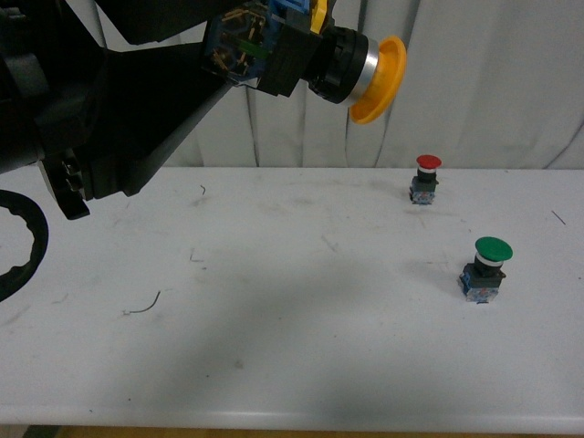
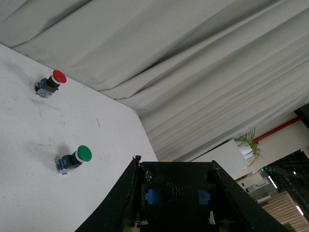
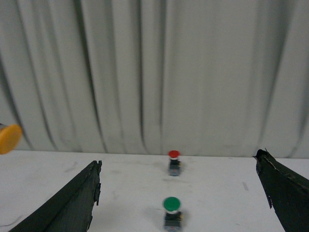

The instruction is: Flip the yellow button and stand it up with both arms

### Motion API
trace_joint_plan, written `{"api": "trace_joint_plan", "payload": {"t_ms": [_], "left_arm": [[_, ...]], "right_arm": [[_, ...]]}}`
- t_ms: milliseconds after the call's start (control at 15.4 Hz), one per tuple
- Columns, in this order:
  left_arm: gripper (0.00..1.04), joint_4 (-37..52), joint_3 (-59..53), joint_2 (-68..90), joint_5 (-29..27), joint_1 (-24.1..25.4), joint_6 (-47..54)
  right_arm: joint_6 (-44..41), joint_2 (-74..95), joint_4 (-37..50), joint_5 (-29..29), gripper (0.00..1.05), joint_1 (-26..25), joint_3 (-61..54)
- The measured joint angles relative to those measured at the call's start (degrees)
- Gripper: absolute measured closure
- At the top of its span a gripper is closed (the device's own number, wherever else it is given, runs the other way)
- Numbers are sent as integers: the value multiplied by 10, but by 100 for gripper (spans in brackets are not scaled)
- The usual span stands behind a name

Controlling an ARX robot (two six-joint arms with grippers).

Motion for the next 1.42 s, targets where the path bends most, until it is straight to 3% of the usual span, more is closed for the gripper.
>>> {"api": "trace_joint_plan", "payload": {"t_ms": [65, 129, 259, 324, 518, 777, 971, 1165, 1294, 1424], "left_arm": [[69, -2, 3, 3, 3, 2, 2], [69, -6, 5, 4, 6, 7, 3], [69, -10, 10, 9, 4, 9, 6], [69, -11, 13, 10, 5, 8, 8], [69, -10, 15, 10, 6, 9, 12], [69, -5, 15, 12, 6, 11, 12], [69, -2, 15, 18, 5, 11, 13], [69, 1, 15, 19, 5, 12, 12], [69, 3, 15, 23, 4, 12, 12], [69, 3, 15, 26, 5, 13, 13]], "right_arm": [[28, 131, 142, -64, 6, -6, 2], [47, 270, 278, -79, 6, 18, 14], [77, 497, 471, -32, 6, 49, 123], [98, 588, 506, -17, 6, 70, 194], [206, 745, 494, -43, 6, 108, 302], [502, 801, 498, -139, 6, 168, 293], [691, 817, 501, -124, 6, 219, 283], [772, 824, 500, -94, 6, 242, 288], [781, 838, 500, -82, 6, 257, 299], [780, 862, 497, -77, 6, 304, 305]]}}
